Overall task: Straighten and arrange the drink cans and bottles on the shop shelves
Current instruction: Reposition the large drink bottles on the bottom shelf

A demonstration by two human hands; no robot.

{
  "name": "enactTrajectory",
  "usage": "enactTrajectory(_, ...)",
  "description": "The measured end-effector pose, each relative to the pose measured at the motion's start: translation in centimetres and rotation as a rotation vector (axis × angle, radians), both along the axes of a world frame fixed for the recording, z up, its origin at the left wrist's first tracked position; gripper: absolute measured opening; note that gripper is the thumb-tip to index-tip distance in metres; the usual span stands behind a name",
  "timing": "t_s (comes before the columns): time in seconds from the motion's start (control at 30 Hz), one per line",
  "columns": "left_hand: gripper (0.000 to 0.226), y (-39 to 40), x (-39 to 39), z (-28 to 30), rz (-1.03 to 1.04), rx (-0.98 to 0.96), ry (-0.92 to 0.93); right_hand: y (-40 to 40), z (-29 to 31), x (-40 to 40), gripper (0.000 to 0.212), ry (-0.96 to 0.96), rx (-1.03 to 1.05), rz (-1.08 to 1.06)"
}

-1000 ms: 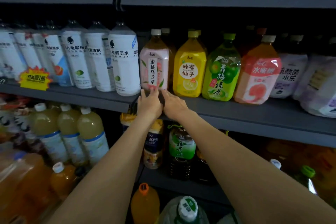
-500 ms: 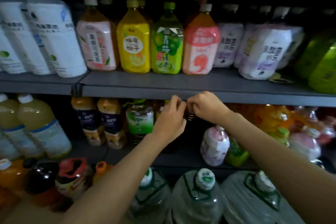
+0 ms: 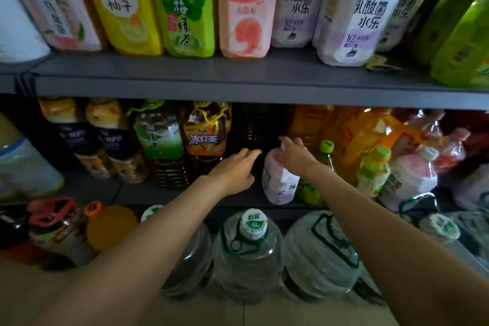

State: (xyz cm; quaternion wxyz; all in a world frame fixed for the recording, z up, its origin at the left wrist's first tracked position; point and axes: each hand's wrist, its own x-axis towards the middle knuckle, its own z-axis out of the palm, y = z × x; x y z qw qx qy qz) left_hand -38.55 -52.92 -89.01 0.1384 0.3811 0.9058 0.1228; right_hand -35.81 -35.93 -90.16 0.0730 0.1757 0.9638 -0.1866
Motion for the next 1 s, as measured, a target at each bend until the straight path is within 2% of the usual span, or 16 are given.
enactTrajectory(0.1,0.064,-0.6,0.2,-0.3,-0.006,-0.014,0.025,-2.1,-0.5,0.1,0.039,0.168,0.123,0.012)
enactTrajectory(0.23,0.066,-1.8,0.1,-0.2,-0.034,-0.005,0.055,-4.5,-0.7,0.7,0.04,0.24,0.136,0.235)
enactTrajectory(0.37,0.077,-3.5,0.2,0.3,-0.106,-0.027,0.118,-4.4,0.5,2.0,0.026,0.28,0.06,0.31)
enactTrajectory(0.5,0.089,-4.4,0.5,1.0,-0.146,-0.046,0.29,-5.4,4.1,2.6,0.018,0.358,-0.002,0.523)
enactTrajectory(0.57,0.09,-4.6,1.2,1.7,-0.145,0.052,0.31,-5.8,6.6,3.2,0.016,0.425,-0.025,0.554)
enactTrajectory(0.63,0.083,-4.9,1.5,3.5,-0.127,0.243,0.274,-6.1,9.7,3.9,0.016,0.513,-0.052,0.573)
enactTrajectory(0.77,0.083,-5.5,1.7,9.1,-0.083,0.491,0.223,-7.0,16.2,4.5,0.021,0.645,-0.148,0.553)
enactTrajectory(0.9,0.091,-3.9,1.0,15.3,-0.025,0.712,0.188,-6.7,21.7,3.6,0.028,0.866,-0.299,0.407)
enactTrajectory(1.0,0.08,-1.7,0.5,19.2,-0.03,0.813,0.245,-5.2,24.1,3.0,0.025,1.03,-0.381,0.246)
